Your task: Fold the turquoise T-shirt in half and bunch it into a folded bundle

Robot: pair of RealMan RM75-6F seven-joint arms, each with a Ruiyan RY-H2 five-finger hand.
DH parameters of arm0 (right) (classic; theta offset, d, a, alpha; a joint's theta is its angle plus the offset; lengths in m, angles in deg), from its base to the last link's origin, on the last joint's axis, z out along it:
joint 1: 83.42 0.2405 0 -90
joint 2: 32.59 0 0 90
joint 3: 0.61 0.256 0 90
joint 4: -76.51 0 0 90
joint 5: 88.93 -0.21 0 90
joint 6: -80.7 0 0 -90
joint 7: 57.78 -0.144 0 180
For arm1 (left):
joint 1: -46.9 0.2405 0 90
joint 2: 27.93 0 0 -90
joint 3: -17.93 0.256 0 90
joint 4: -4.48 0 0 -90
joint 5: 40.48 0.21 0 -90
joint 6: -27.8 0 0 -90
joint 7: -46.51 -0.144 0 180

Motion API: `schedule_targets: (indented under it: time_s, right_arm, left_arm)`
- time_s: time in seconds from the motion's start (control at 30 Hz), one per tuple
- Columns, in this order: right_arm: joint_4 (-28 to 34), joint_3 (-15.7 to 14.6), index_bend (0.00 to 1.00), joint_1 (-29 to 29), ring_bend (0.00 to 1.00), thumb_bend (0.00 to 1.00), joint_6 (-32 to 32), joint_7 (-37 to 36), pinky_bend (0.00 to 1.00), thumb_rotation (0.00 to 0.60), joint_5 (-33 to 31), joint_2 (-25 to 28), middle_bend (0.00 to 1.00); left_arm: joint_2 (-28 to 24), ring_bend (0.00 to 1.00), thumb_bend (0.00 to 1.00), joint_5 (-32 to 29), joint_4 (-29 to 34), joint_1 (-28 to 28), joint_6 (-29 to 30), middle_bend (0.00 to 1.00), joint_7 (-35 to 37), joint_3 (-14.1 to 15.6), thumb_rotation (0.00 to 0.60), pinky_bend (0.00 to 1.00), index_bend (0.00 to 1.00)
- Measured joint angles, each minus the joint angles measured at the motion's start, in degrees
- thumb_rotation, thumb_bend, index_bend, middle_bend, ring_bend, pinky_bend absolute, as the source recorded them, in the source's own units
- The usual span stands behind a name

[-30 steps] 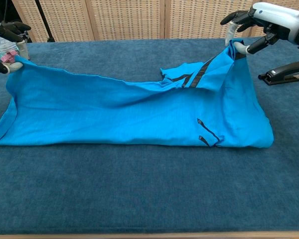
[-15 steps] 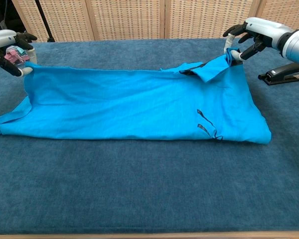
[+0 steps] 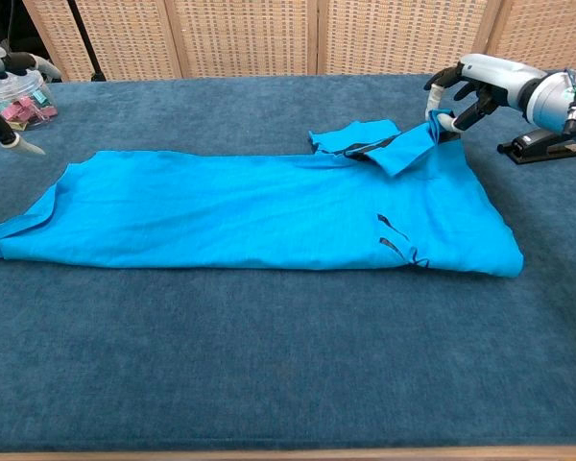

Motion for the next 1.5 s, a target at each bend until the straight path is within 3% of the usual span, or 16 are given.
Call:
schedule_targets:
  time_s: [0.23, 0.3, 0.33, 0.37, 0.4, 0.43, 0.5, 0.57, 0.7, 0.93, 1.1, 1.23, 1.5]
  right_arm:
    - [-3.8, 2.5, 0.66, 2.7, 0.00, 0.55, -4.5, 2.8, 0.15, 0.600, -2.8, -2.5, 0.13]
    - [-5.2, 3.9, 0.52, 3.6, 0.00, 0.53, -6.3, 4.6, 0.15, 0.600, -4.2, -3.3, 0.08]
    - [-5.8, 4.4, 0.34, 4.0, 0.00, 0.49, -7.2, 5.3, 0.15, 0.600, -4.9, -3.7, 0.04]
    - [-6.3, 5.2, 0.15, 4.6, 0.00, 0.40, -8.5, 6.1, 0.13, 0.600, -5.7, -4.0, 0.01]
    - [-6.6, 5.7, 0.04, 4.9, 0.00, 0.30, -9.5, 6.6, 0.10, 0.600, -6.3, -4.2, 0.00]
    - [-6.8, 6.2, 0.00, 5.3, 0.00, 0.23, -10.8, 7.0, 0.08, 0.600, -6.9, -4.3, 0.00]
    - [-7.6, 8.1, 0.00, 6.4, 0.00, 0.06, -14.5, 7.7, 0.03, 0.600, -9.0, -4.7, 0.00]
    - [-9.3, 11.2, 0.00, 7.8, 0.00, 0.00, -18.5, 9.2, 0.00, 0.600, -12.7, -5.4, 0.00]
    - [-12.1, 17.4, 0.00, 10.0, 0.00, 0.00, -21.6, 15.2, 0.00, 0.600, -19.7, -6.6, 0.00]
    - [-11.7, 22.5, 0.00, 11.0, 0.00, 0.00, -19.8, 25.6, 0.00, 0.600, -25.5, -6.7, 0.00]
    - [-4.8, 21.6, 0.00, 8.1, 0.00, 0.00, -14.6, 27.4, 0.00, 0.600, -24.4, -3.8, 0.00]
    - [6.3, 19.6, 0.00, 3.3, 0.00, 0.00, -10.3, 28.1, 0.00, 0.600, -22.2, 1.3, 0.00]
    - [40.8, 14.3, 0.00, -9.5, 0.00, 0.00, -1.1, 33.3, 0.00, 0.600, -19.6, 18.0, 0.00]
  left_arm:
    - [-3.9, 0.00, 0.11, 0.5, 5.2, 2.1, 1.2, 0.00, 0.2, 0.9, 0.600, 0.00, 0.00]
    - [-4.7, 0.00, 0.12, 0.4, 6.2, 2.5, 1.3, 0.00, -0.1, 1.4, 0.600, 0.00, 0.00]
    - [-5.0, 0.00, 0.12, 0.3, 6.4, 2.6, 1.3, 0.00, -0.3, 1.6, 0.600, 0.00, 0.00]
    - [-5.2, 0.00, 0.12, 0.1, 6.7, 2.7, 1.3, 0.00, -0.7, 1.7, 0.600, 0.00, 0.00]
    - [-5.4, 0.00, 0.12, 0.0, 7.0, 2.8, 1.3, 0.00, -0.9, 1.9, 0.600, 0.00, 0.00]
    - [-5.6, 0.00, 0.12, -0.3, 7.3, 2.8, 1.2, 0.00, -1.2, 2.0, 0.600, 0.00, 0.00]
    - [-6.1, 0.00, 0.12, -0.5, 8.2, 3.1, 1.3, 0.00, -1.7, 2.4, 0.600, 0.00, 0.00]
    - [-6.7, 0.00, 0.13, -0.6, 9.2, 3.4, 1.9, 0.00, -2.1, 2.6, 0.600, 0.00, 0.00]
    - [-7.4, 0.00, 0.13, -0.2, 10.3, 3.9, 2.7, 0.00, -2.1, 3.0, 0.600, 0.00, 0.00]
    - [-8.2, 0.00, 0.14, 1.2, 11.3, 4.7, 3.7, 0.00, -1.5, 3.5, 0.600, 0.00, 0.00]
    - [-9.0, 0.00, 0.14, 4.4, 11.1, 5.6, 4.3, 0.00, 0.1, 4.6, 0.600, 0.00, 0.00]
    - [-9.2, 0.00, 0.14, 8.7, 9.0, 6.1, 4.3, 0.00, 3.2, 5.9, 0.600, 0.00, 0.00]
    - [-6.7, 0.00, 0.16, 17.5, -1.2, 5.8, 4.1, 0.00, 10.9, 7.9, 0.600, 0.00, 0.00]
